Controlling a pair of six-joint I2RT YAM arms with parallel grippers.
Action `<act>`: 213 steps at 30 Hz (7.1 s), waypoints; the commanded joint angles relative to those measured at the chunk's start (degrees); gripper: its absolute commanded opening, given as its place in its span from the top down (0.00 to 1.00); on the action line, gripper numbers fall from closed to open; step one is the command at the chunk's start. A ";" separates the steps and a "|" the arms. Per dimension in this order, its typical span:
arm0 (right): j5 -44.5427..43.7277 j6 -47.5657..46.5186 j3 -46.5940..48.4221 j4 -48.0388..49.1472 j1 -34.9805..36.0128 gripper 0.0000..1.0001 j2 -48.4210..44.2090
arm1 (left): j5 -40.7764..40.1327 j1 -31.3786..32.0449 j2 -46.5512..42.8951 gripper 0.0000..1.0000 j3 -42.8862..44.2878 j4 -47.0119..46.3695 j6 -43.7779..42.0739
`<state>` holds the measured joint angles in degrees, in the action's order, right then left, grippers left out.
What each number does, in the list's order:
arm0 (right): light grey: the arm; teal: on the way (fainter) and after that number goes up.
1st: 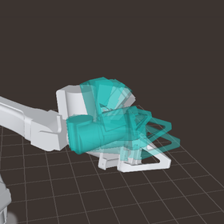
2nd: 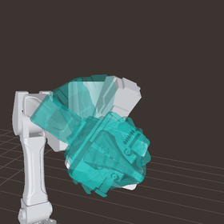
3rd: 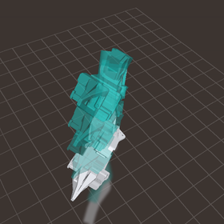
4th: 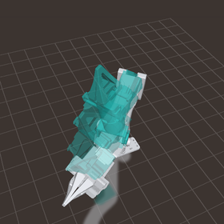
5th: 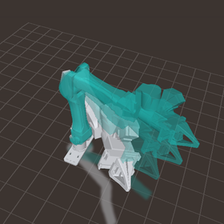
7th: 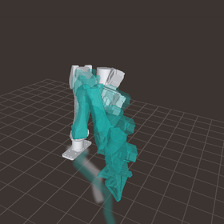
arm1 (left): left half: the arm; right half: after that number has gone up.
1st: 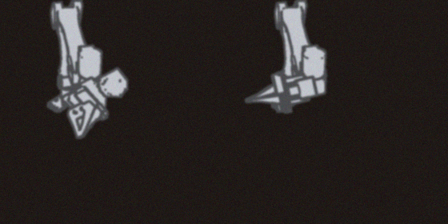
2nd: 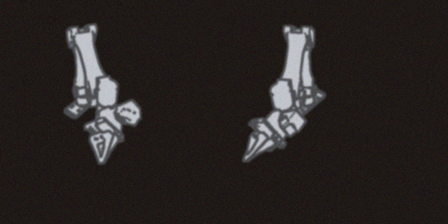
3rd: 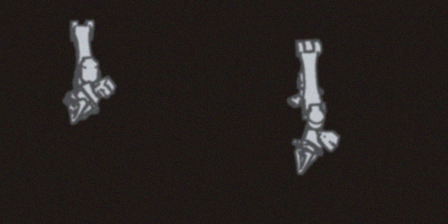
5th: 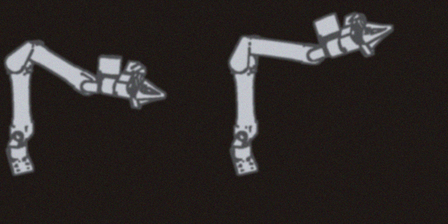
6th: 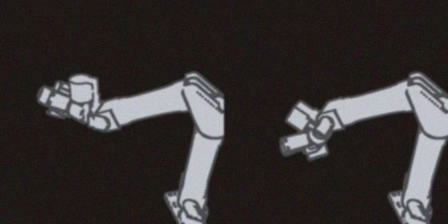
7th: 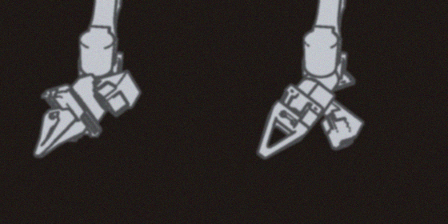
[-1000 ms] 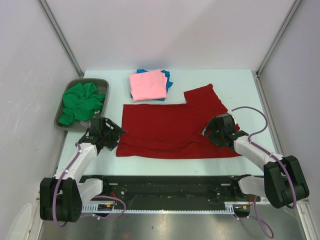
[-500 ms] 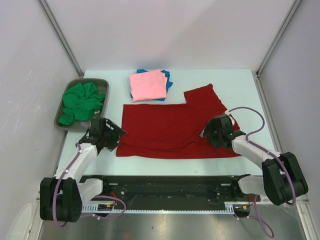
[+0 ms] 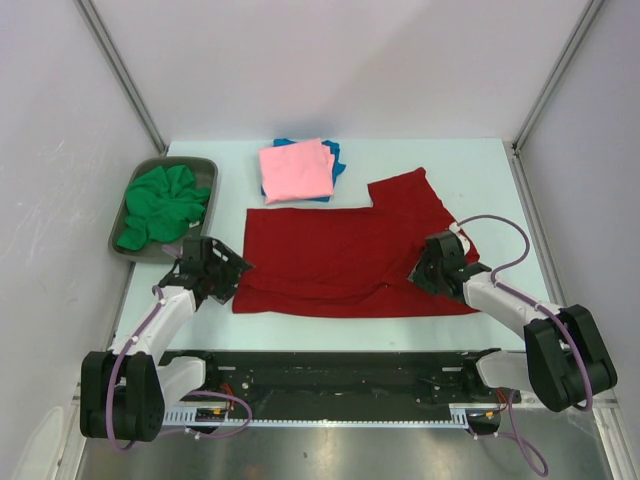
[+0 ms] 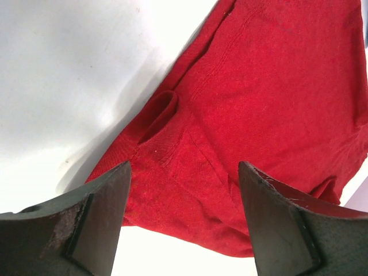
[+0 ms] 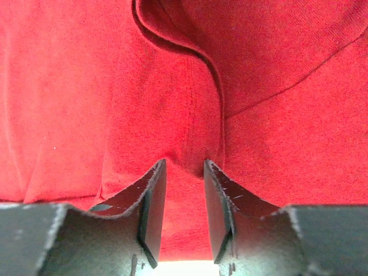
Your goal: Fold and stack the t-shirts
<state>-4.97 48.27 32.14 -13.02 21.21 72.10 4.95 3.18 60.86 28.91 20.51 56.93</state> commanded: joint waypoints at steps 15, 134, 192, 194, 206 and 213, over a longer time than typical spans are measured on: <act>-0.39 -0.37 -0.15 3.42 1.11 1.00 2.52 | 0.50 -0.28 0.13 0.20 -0.34 -1.44 -0.76; -0.41 -15.23 18.92 4.87 11.12 0.00 -3.10 | 0.58 -0.37 1.19 0.12 -0.43 0.40 -9.72; 14.29 -2.48 15.94 15.30 25.64 0.00 21.33 | 10.43 -0.37 -6.99 0.09 -7.37 -1.87 -13.68; 14.73 -2.57 16.02 15.13 25.11 0.01 21.25 | 10.26 -0.37 -6.02 0.09 -7.90 -2.58 -14.03; 12.97 -3.01 15.94 18.54 21.95 0.00 21.59 | 9.02 -0.28 -3.73 0.10 -10.71 -4.26 -13.95; 13.50 -2.39 16.11 24.87 19.57 0.00 25.11 | 8.41 -0.19 -4.70 0.09 -10.98 -3.73 -13.60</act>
<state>9.30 45.50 48.01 6.11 42.13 95.02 16.40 3.18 55.81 19.86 15.00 44.95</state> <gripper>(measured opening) 0.994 0.903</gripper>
